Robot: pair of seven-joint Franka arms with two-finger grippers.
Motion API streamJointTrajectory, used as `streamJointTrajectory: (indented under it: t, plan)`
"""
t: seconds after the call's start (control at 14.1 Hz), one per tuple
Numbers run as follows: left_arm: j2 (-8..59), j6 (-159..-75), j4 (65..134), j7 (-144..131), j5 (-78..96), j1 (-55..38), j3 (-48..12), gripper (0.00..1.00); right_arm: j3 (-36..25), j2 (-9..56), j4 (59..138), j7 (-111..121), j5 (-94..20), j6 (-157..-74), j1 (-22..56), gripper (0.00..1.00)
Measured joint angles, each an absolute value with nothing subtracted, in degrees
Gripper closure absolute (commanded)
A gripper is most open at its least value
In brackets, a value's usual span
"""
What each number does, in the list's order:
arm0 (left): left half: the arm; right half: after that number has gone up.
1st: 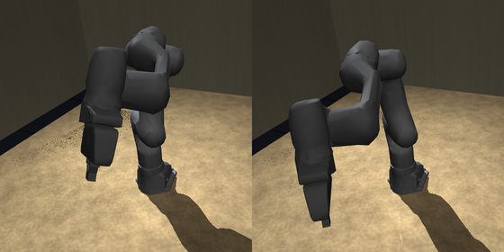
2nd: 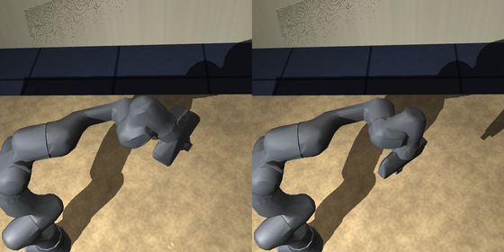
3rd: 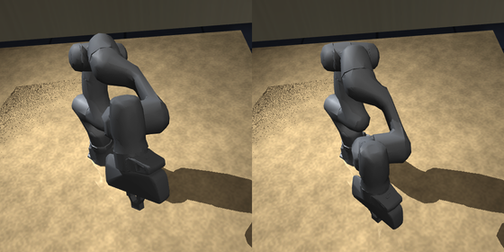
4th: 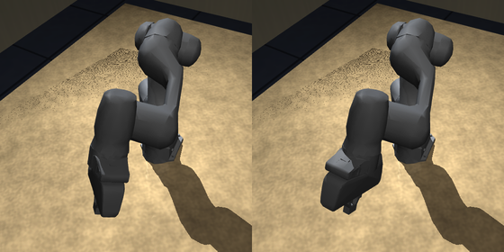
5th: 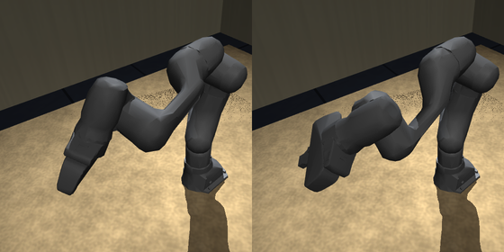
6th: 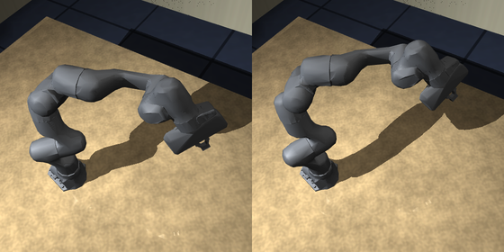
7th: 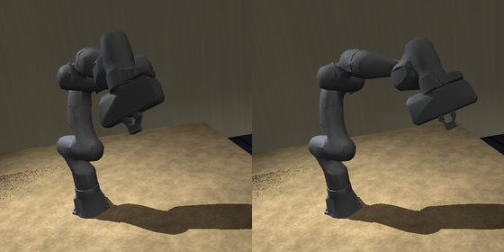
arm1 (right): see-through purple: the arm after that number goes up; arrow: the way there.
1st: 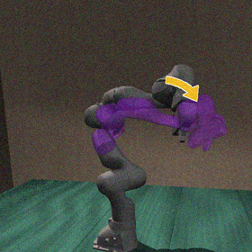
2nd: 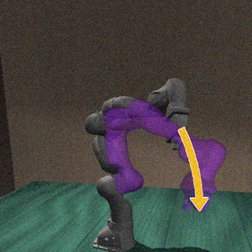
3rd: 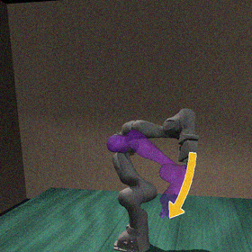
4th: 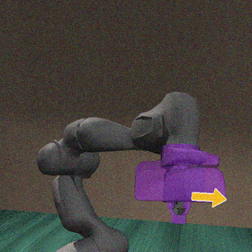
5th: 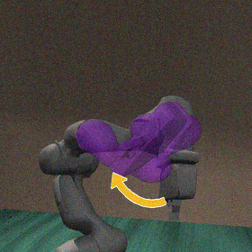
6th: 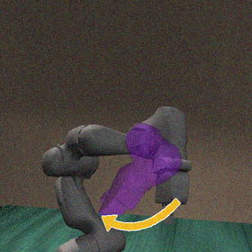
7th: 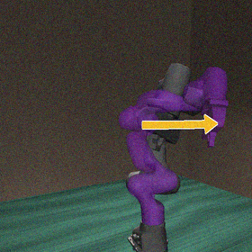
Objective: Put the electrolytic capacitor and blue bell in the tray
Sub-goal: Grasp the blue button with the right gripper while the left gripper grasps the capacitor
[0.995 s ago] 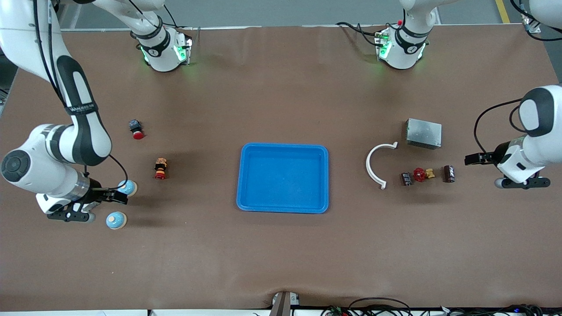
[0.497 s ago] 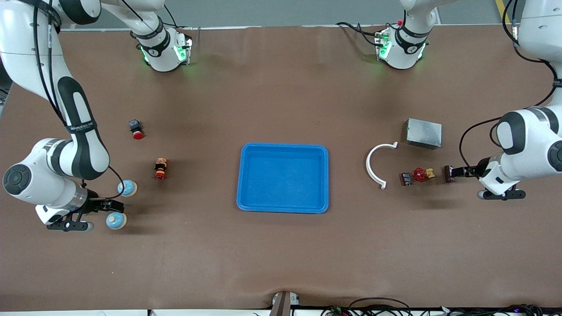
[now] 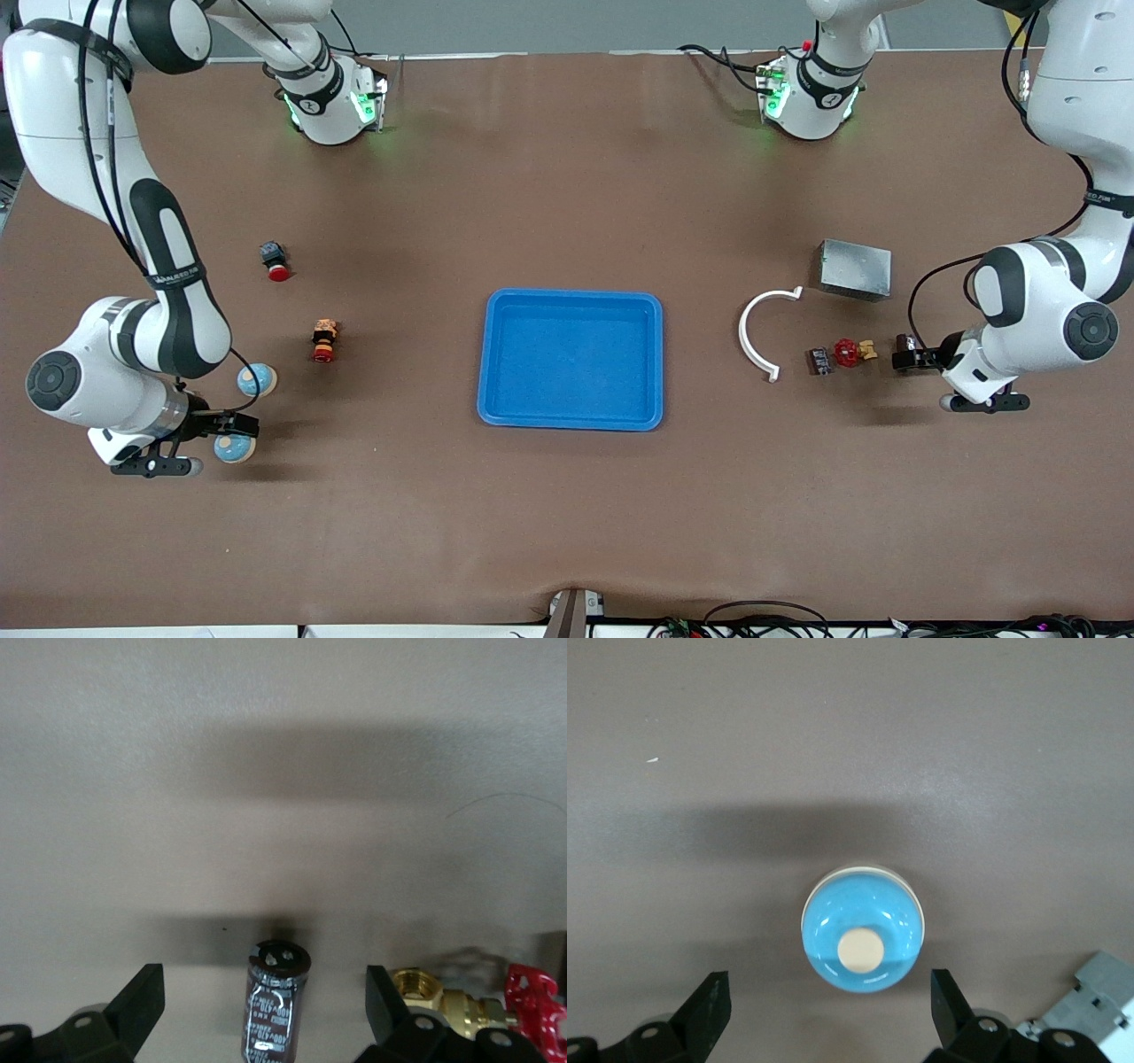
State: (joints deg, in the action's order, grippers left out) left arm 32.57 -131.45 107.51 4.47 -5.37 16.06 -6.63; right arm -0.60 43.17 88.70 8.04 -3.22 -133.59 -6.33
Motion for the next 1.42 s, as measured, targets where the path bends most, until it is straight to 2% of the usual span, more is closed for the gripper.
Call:
streamJointTrajectory:
  t: [0.71, 0.78, 0.85, 0.92, 1.07, 1.14, 1.35, 1.42]
  plan:
    - [32.81, -131.47, 110.48, 0.78, -11.08, 15.85, -6.86, 0.00, -0.60, 45.93, 86.31, 9.26, -3.22, -133.58, -6.33, 0.00]
    - [32.81, -131.47, 110.64, 0.78, -11.09, 15.85, -6.86, 0.07, -0.61, 46.03, 86.21, 9.84, -3.22, -133.58, -6.34, 0.08]
    - [32.81, -131.48, 110.72, 0.78, -11.09, 15.85, -6.86, 0.33, -0.64, 46.18, 86.04, 10.32, -3.22, -133.58, -6.36, 0.19]
    - [32.80, -131.51, 110.73, 0.77, -11.09, 15.86, -6.86, 0.46, -0.67, 46.35, 85.87, 10.73, -3.22, -133.58, -6.41, 0.35]
    - [32.78, -131.61, 110.73, 0.77, -11.09, 15.86, -6.86, 0.60, -0.69, 46.76, 85.43, 11.04, -3.22, -133.58, -6.48, 0.74]
    - [32.76, -131.64, 110.73, 0.77, -11.09, 15.86, -6.86, 0.70, -0.70, 46.93, 85.21, 11.15, -3.22, -133.58, -6.49, 1.00]
    - [32.55, -131.64, 110.62, 0.78, -11.15, 15.86, -6.89, 0.98, -0.59, 47.02, 84.99, 11.19, -4.03, -133.54, -6.47, 1.00]
    - [32.54, -131.64, 110.34, 0.78, -11.15, 15.88, -6.87, 1.00, -0.56, 47.03, 84.94, 11.19, -4.61, -133.52, -6.44, 1.00]
